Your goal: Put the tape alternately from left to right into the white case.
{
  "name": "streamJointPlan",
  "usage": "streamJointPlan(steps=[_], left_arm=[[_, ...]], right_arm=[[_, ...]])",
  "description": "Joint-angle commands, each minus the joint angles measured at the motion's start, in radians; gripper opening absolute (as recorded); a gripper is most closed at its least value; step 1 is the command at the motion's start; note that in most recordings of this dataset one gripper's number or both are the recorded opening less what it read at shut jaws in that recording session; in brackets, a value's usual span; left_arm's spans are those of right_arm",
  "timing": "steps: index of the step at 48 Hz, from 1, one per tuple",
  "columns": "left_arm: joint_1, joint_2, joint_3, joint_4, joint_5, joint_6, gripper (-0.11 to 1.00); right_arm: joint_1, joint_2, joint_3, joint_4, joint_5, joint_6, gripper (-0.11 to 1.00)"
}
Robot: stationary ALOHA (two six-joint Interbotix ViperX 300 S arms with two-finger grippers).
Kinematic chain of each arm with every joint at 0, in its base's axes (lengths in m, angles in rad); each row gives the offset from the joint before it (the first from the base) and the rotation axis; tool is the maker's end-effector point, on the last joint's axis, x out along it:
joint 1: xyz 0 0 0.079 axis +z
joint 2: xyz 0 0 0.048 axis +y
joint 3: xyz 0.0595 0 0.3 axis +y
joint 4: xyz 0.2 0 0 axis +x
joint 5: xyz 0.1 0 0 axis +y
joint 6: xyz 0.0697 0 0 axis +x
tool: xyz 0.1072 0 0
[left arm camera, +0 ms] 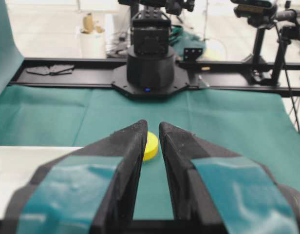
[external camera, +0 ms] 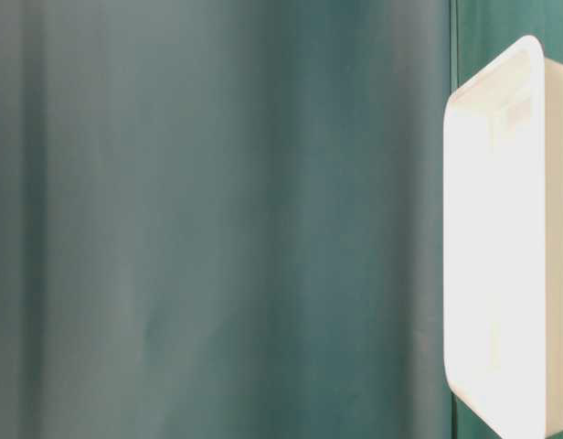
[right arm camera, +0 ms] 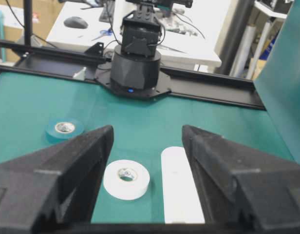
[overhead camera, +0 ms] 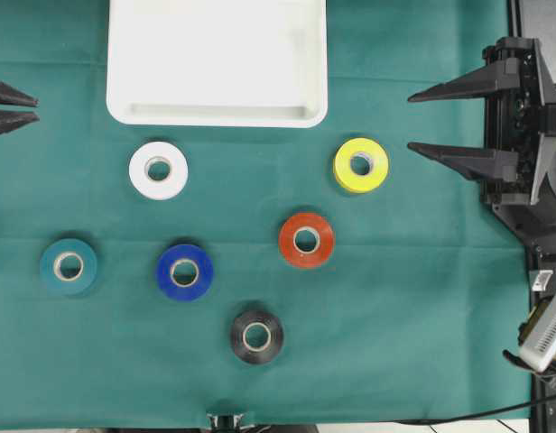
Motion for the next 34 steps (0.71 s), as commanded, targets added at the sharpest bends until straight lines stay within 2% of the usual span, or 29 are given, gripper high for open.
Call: streamJointPlan(steps=[1, 3, 8, 13, 34], left_arm=[[-0.008, -0.005, 0.038, -0.02, -0.026, 0.003, 0.24], [-0.008, -0.011, 0.052, -0.02, -0.031, 0.0, 0.22], [-0.012, -0.028, 0.078, -0.021, -0.038, -0.006, 0.03], [-0.026, -0.035, 0.087, -0.021, -0.035, -0.009, 0.02], [-0.034, 0.064, 0.057, -0.021, -0.032, -0.011, 0.02]], right_arm=[[-0.006, 0.003, -0.002, -0.002, -0.012, 0.0, 0.24], [-0.009, -0.002, 0.015, -0.003, -0.025, 0.0, 0.22], [-0.015, -0.015, 0.048, -0.003, -0.057, 0.005, 0.02], [-0.017, -0.023, 0.069, -0.003, -0.072, 0.005, -0.08], [-0.028, 0.037, 0.058, -0.002, -0.069, 0.008, -0.09]])
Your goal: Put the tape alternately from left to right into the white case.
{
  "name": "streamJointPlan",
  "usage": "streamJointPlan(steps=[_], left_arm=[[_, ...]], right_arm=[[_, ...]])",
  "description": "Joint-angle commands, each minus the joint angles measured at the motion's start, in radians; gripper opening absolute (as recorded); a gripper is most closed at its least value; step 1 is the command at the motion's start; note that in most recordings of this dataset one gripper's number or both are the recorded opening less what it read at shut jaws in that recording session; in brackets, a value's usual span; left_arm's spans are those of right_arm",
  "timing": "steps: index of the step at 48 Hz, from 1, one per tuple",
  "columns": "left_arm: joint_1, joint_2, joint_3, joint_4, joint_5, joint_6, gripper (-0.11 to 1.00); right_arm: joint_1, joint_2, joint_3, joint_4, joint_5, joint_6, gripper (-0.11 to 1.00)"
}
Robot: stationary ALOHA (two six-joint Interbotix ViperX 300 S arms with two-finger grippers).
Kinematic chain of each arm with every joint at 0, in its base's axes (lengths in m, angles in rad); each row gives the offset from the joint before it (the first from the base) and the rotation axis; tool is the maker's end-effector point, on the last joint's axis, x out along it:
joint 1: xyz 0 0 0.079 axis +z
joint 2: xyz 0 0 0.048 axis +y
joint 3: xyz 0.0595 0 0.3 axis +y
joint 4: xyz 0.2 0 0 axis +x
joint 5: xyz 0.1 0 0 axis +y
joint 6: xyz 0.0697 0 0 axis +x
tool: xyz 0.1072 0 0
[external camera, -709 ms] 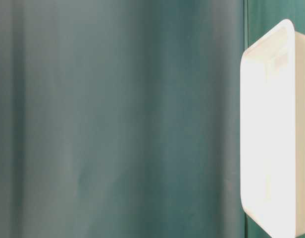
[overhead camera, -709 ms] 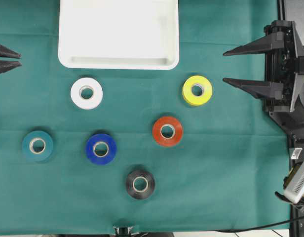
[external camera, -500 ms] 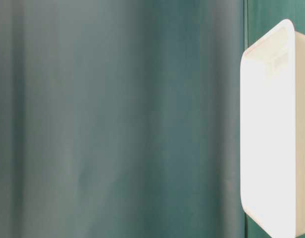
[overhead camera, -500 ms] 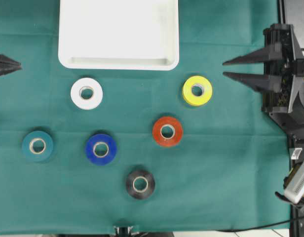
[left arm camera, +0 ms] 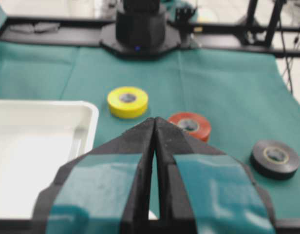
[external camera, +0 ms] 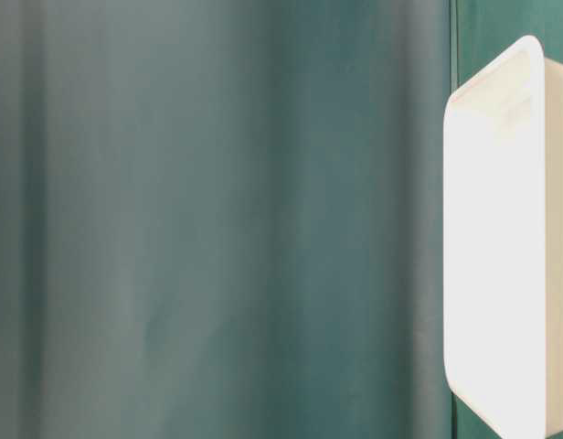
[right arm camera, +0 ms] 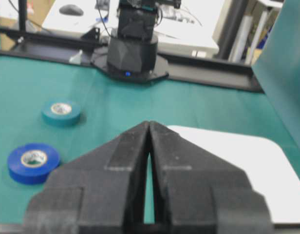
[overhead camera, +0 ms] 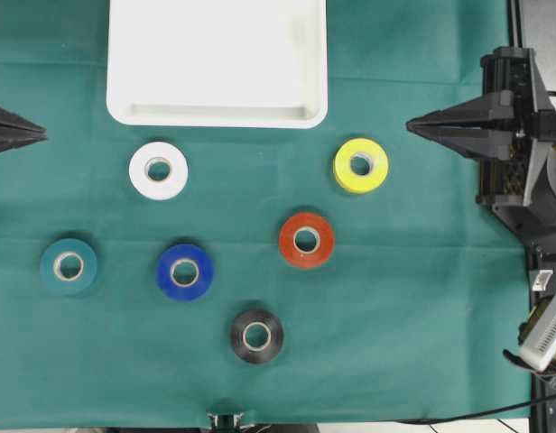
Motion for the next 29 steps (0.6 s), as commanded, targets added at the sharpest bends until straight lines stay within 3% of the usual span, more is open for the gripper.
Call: streamJointPlan(steps=[1, 8, 12, 15, 23, 25, 29], left_arm=[[-0.003, 0.035, -0.037, -0.002, -0.006, -0.002, 0.02], [-0.002, 0.089, -0.057, -0.002, -0.006, -0.002, 0.04], [-0.003, 0.12, -0.063, -0.002, -0.005, -0.002, 0.18], [-0.002, 0.14, -0.066, -0.003, -0.005, -0.002, 0.34], [-0.003, 0.179, -0.081, -0.002, -0.005, -0.002, 0.81], [-0.002, 0.187, -0.084, -0.002, -0.005, -0.002, 0.82], [-0.003, 0.204, -0.094, -0.002, -0.005, -0.002, 0.81]], right_arm=[[-0.008, 0.029, -0.028, 0.0, -0.009, 0.003, -0.09], [-0.014, 0.066, -0.043, 0.0, -0.002, 0.023, -0.05], [-0.014, 0.084, -0.051, 0.0, 0.005, 0.034, 0.04], [-0.014, 0.094, -0.052, 0.0, 0.005, 0.037, 0.14], [-0.015, 0.107, -0.055, 0.0, 0.005, 0.046, 0.61], [-0.014, 0.112, -0.057, 0.0, 0.005, 0.048, 0.71], [-0.015, 0.121, -0.06, 0.0, 0.006, 0.048, 0.73]])
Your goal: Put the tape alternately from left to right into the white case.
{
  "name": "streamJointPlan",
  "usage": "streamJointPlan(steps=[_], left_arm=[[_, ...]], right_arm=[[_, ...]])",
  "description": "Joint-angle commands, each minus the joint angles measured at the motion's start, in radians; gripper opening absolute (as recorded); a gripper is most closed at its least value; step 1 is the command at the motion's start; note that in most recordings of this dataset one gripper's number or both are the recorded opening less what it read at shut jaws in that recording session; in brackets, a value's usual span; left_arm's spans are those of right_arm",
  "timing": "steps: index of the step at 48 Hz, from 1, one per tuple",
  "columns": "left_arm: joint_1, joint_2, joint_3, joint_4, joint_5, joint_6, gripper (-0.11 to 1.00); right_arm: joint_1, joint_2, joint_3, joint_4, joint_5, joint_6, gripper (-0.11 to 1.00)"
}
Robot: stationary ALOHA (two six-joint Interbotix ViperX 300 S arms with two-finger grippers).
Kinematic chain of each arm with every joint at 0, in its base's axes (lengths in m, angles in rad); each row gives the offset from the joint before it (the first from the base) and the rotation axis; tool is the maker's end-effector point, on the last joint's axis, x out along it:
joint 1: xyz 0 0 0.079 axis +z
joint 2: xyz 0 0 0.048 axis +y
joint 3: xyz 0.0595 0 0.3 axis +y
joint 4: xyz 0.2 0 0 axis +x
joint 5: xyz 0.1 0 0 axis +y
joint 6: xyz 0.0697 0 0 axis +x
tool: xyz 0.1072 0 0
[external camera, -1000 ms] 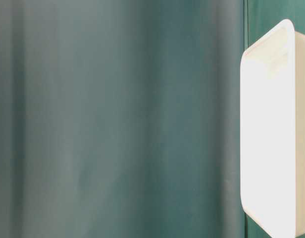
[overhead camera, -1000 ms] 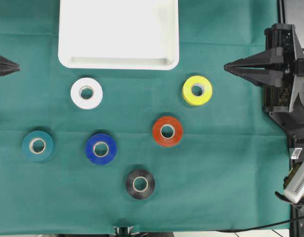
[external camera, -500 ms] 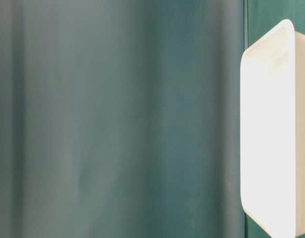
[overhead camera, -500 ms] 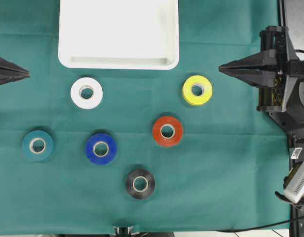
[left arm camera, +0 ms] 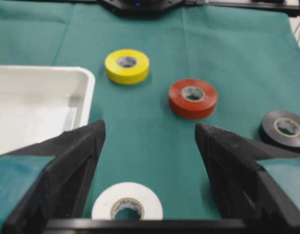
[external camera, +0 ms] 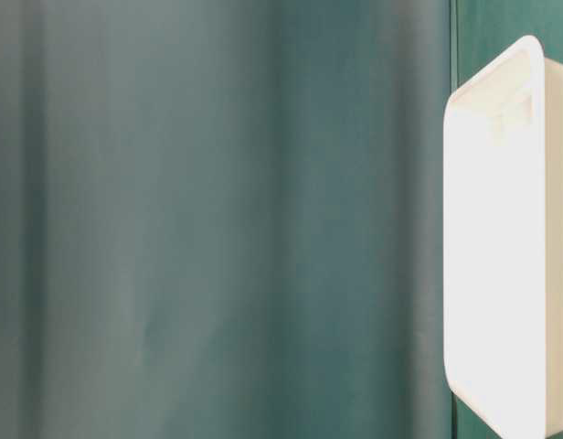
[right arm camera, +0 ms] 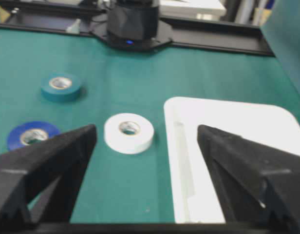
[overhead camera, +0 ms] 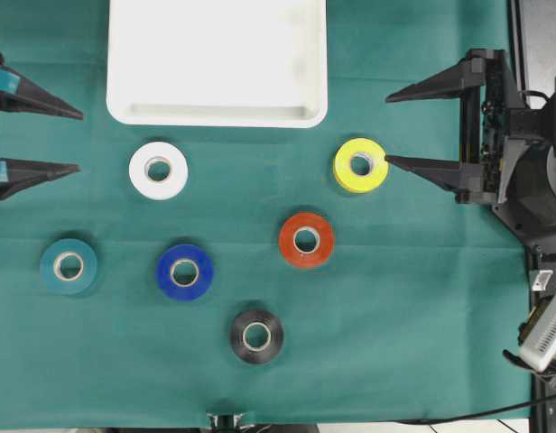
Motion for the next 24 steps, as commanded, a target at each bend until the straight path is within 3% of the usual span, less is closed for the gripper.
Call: streamJointPlan(steps=[1, 24], left_arm=[[-0.003, 0.017, -0.032, -0.002, -0.005, 0.002, 0.81], [-0.003, 0.155, -0.094, -0.005, 0.046, 0.002, 0.81]], right_arm=[[0.0, 0.011, -0.031, 0.0, -0.002, 0.002, 0.73], [0.0, 0.183, -0.121, 0.003, 0.075, 0.018, 0.72]])
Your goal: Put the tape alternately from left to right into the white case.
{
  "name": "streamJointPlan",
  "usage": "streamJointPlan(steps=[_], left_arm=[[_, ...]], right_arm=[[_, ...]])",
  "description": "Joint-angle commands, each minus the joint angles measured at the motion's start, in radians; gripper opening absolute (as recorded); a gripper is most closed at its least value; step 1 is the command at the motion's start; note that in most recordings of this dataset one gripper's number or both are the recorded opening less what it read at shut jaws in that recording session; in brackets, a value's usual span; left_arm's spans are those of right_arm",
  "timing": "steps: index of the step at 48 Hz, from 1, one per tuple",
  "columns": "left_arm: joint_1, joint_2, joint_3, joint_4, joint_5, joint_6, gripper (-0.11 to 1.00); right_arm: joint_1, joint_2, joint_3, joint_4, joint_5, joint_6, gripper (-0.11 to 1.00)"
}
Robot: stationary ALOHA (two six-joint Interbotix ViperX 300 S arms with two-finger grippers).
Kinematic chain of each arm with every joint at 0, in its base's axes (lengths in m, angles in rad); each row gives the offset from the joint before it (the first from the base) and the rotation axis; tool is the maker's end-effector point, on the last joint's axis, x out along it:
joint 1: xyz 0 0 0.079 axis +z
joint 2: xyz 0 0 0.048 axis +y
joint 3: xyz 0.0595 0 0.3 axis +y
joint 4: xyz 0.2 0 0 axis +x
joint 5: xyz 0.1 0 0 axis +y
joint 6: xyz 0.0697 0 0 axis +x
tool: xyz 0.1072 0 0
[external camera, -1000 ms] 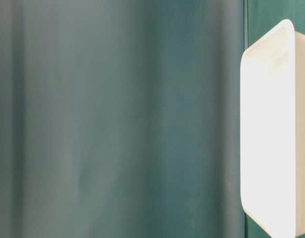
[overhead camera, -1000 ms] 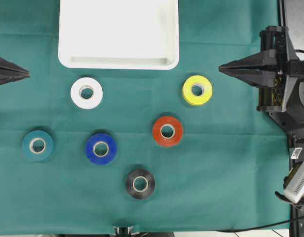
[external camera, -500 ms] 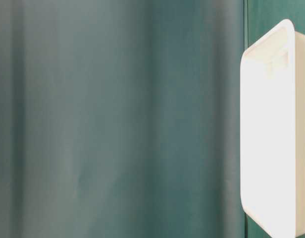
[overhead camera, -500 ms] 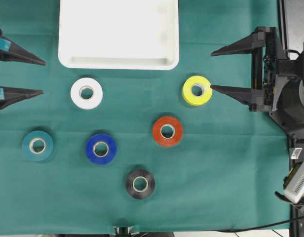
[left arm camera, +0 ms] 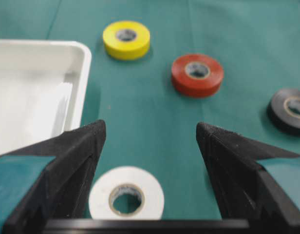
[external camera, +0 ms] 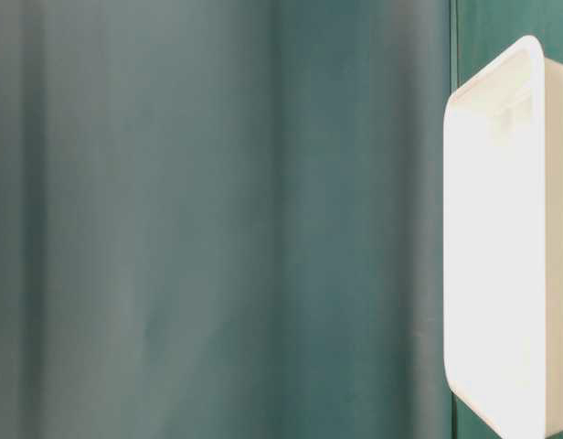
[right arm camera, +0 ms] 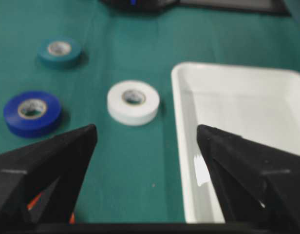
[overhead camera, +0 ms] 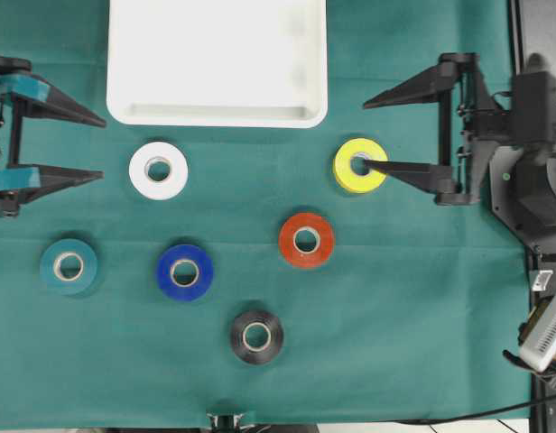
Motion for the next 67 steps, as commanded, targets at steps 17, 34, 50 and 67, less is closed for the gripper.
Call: streamJointPlan(steps=[17, 34, 50, 67], left_arm=[[-0.003, 0.117, -0.103, -0.003, 0.123, 0.0, 0.8], [-0.003, 0.202, -0.155, -0.003, 0.169, -0.002, 0.8], [-0.003, 0.265, -0.202, -0.003, 0.233, -0.002, 0.8], [-0.003, 0.281, -0.207, -0.002, 0.235, -0.002, 0.8]], right_arm=[[-0.002, 0.19, -0.121, 0.002, 0.021, 0.002, 0.72], [-0.002, 0.295, -0.202, 0.002, 0.114, 0.003, 0.72], [-0.002, 0.388, -0.259, 0.002, 0.141, 0.003, 0.72], [-0.002, 0.446, -0.304, 0.0, 0.183, 0.003, 0.72]])
